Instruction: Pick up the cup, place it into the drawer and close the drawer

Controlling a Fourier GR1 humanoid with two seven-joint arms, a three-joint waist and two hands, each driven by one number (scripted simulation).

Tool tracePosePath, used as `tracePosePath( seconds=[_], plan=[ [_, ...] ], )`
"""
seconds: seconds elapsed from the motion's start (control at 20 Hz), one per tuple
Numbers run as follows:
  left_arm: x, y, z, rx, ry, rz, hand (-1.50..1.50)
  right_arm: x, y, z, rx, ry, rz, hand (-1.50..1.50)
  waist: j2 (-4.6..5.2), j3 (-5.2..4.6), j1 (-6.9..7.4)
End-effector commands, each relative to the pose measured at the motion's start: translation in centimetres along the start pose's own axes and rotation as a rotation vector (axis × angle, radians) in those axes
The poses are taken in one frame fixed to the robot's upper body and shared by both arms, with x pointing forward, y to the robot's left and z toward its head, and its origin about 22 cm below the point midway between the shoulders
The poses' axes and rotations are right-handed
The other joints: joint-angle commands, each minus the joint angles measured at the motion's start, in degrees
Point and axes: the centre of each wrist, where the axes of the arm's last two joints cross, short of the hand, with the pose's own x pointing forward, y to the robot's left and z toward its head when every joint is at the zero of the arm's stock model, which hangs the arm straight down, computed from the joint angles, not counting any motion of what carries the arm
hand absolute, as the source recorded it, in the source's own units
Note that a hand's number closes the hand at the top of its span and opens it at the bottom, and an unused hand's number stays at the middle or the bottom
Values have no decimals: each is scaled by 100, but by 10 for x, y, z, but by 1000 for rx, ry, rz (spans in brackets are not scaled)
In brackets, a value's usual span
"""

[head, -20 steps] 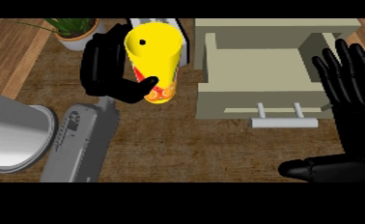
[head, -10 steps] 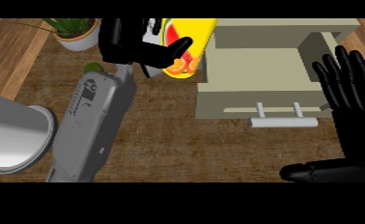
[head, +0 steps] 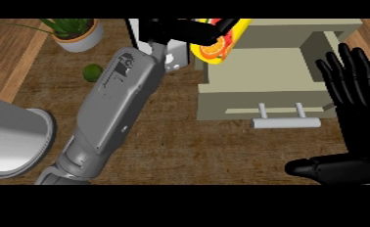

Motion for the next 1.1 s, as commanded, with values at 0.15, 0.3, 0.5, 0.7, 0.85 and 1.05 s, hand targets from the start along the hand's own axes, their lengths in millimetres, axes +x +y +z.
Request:
tracePosePath(
  seconds=[0.15,0.3,0.5,0.7,0.85,1.05],
  plan=[
    [-27,2,-3,0,70,-20,150,22,-1,19,3,-8,7,-150,-8,-2,-24],
    [-24,-20,-15,13,62,-42,150,11,-2,-5,4,-17,-1,-150,15,-1,-73],
    [-36,-26,-18,28,101,-71,150,-10,10,-9,41,4,-1,-150,65,2,-192],
    [-38,-36,-17,3,156,-110,150,9,17,1,30,-13,-11,-150,28,1,-172],
    [-43,-37,-18,-1,149,-145,150,12,16,-7,35,-10,-1,-150,70,2,-307],
    [-58,-35,-8,-21,162,-186,150,8,13,-7,53,-17,-12,-150,110,6,-456]
  ],
)
